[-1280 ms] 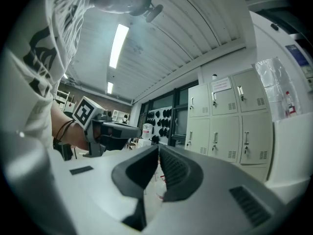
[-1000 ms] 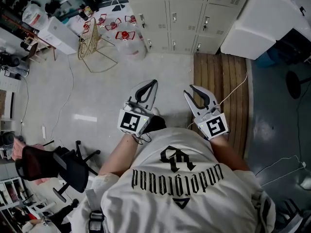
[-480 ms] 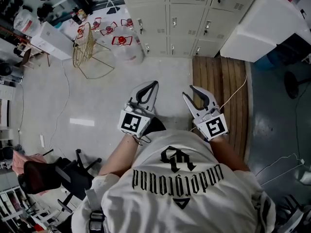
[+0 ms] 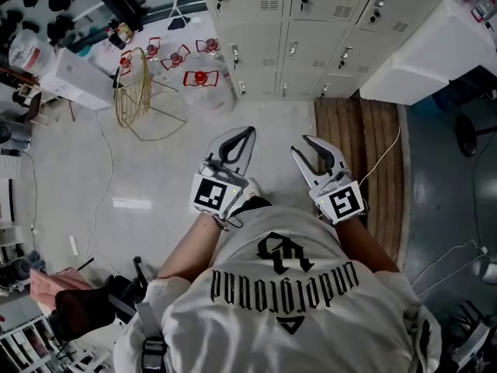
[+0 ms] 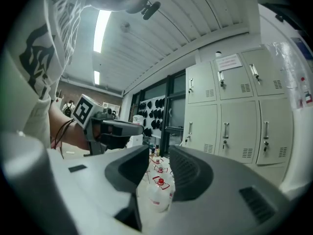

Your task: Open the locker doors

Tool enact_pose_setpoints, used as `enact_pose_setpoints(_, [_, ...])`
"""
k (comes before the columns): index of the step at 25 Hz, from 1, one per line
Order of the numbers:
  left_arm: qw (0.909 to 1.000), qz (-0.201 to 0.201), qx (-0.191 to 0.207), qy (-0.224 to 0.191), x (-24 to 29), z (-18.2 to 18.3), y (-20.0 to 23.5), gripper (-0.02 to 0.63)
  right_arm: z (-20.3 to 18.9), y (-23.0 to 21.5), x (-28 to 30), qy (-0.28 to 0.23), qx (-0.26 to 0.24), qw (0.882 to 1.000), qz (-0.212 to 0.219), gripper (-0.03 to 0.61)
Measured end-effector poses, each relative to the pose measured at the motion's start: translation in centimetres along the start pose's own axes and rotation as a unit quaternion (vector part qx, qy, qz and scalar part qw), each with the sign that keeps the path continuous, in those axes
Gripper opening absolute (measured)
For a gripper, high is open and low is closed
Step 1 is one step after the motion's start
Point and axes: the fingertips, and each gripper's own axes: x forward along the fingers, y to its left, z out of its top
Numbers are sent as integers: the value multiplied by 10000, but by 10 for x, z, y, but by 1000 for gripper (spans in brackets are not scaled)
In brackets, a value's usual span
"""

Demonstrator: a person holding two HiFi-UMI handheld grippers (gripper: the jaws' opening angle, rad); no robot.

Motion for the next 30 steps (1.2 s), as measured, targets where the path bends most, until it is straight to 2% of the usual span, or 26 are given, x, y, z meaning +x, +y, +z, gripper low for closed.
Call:
enact_pose_setpoints(10, [9994, -346, 6, -32, 9, -11, 97, 6, 5, -1, 102, 37, -3, 9997, -239, 137])
enact_pose_setpoints(18, [9991, -385, -180, 23, 36, -13, 129, 6, 1, -24, 131, 119, 19, 9994, -315, 137])
enact_pose_setpoints(22, [9991, -416, 10, -27, 58, -17, 139, 6, -4, -50, 144, 104, 76, 9994, -317, 137])
enact_pose_setpoints(25, [9995, -299, -48, 17, 80, -16, 147, 8, -6, -78, 155, 37, 87, 9995, -307, 137])
enact_pose_setpoints(28, [9997, -227, 91, 34, 106, -19, 155, 8, -9, -115, 166, -22, 59, 9996, -286, 137])
enact_pose_setpoints(30, [9999, -114, 8, 60, 128, -17, 162, 6, -10, -149, 174, -150, 10, 9994, -300, 137])
